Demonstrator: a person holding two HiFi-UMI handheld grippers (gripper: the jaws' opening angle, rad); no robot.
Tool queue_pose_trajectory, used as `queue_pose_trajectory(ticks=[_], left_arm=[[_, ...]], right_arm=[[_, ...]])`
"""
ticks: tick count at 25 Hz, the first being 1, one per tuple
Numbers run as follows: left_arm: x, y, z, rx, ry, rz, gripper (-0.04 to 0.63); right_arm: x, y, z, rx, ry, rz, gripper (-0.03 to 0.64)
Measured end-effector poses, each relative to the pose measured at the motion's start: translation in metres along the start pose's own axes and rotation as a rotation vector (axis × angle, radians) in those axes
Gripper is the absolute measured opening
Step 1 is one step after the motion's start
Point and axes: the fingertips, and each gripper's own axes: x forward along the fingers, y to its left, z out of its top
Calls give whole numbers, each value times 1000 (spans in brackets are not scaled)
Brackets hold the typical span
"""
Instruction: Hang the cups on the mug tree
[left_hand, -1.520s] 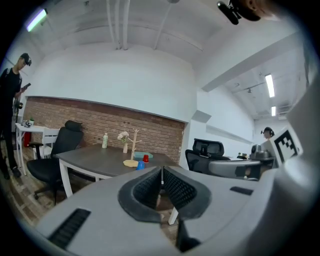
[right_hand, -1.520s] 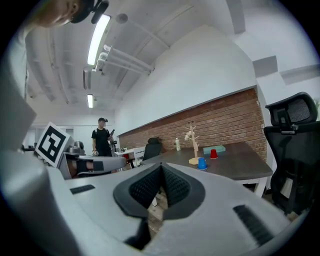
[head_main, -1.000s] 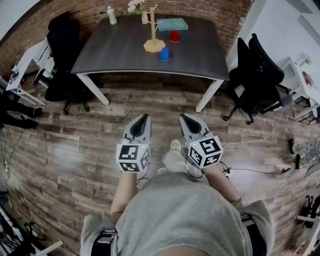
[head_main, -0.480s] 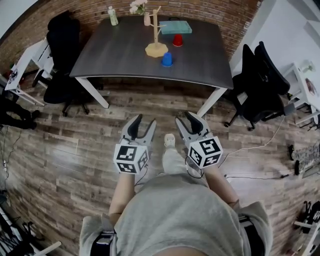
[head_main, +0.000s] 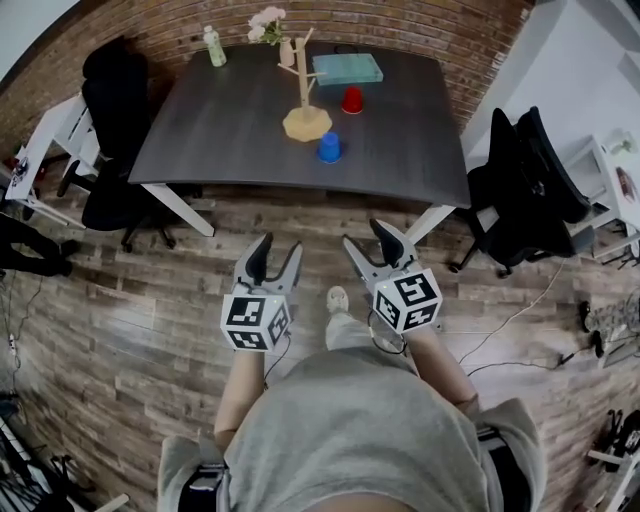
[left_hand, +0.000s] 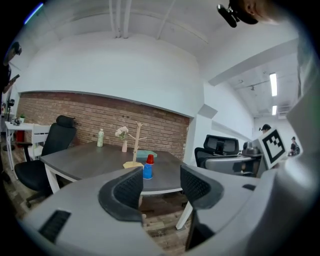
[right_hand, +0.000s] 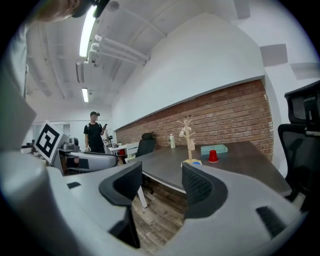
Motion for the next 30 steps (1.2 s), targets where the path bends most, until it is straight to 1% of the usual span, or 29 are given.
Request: queue_pose_trajectory(ticks=[7,13,22,30], left_arm=[[61,32,27,-6,-19,67,228],[107,57,44,-16,-44,107,227],[165,80,42,-45,-40,140,228],[195,90,41,-65,-37,174,230]], right_arm=[[60,-47,26,-14,-4,33,248],[109,-82,37,-36,3,60,250],[161,-121,27,-52,50,99,265],[195,-149,7,-72,100,122,279]])
